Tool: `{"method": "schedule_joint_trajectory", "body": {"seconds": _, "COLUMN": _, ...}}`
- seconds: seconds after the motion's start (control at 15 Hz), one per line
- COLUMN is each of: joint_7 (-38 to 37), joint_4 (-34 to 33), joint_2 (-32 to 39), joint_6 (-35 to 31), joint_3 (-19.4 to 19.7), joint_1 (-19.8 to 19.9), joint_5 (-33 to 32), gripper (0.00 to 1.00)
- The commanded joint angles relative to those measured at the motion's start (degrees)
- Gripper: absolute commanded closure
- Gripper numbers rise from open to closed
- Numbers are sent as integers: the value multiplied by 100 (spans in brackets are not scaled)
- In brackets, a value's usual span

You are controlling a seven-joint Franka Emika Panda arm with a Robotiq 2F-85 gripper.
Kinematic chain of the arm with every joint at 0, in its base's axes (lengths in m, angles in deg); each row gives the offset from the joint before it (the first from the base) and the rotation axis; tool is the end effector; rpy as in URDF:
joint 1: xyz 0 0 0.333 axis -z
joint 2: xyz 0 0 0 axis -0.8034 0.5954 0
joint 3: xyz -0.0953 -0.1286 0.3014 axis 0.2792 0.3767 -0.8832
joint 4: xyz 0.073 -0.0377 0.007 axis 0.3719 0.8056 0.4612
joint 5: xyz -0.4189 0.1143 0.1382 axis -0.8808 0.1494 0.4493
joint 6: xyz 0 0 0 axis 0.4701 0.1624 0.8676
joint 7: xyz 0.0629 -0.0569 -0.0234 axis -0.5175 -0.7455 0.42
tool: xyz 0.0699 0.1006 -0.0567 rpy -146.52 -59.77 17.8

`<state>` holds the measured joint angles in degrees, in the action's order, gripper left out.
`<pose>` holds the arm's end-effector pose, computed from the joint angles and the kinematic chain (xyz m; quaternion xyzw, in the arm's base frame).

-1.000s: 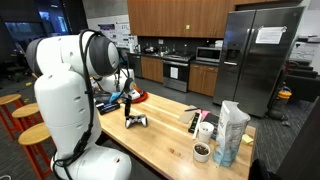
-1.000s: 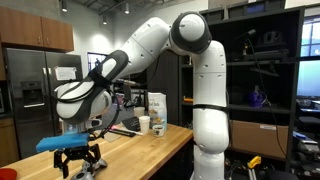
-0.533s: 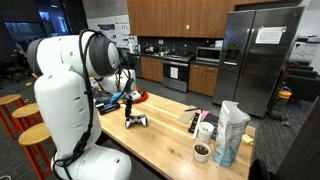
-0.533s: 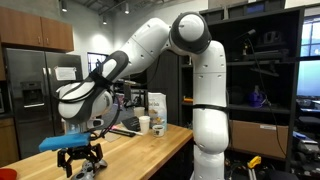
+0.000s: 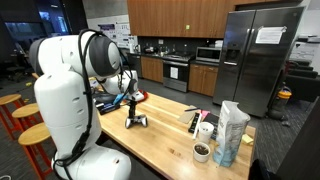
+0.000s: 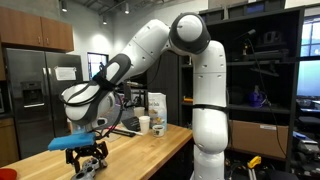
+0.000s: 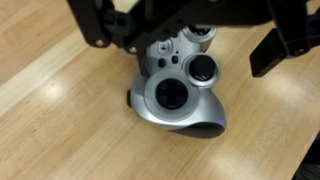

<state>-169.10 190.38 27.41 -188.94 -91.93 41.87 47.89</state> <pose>0.4817 0.2161 0.2701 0.8745 -0.4831 -0.0377 0.0213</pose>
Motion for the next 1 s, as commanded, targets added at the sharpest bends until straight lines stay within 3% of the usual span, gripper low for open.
{"method": "schedule_joint_trajectory", "body": {"seconds": 0.0, "joint_7": -104, "joint_4": 141, "joint_2": -156, "joint_6": -9, "joint_3": 66, "joint_1": 54, "joint_5": -205, "gripper": 0}}
{"method": "schedule_joint_trajectory", "body": {"seconds": 0.93, "joint_7": -89, "joint_4": 196, "joint_2": 308, "joint_6": -1145, "joint_3": 90, "joint_1": -1, "joint_5": -505, "gripper": 0}}
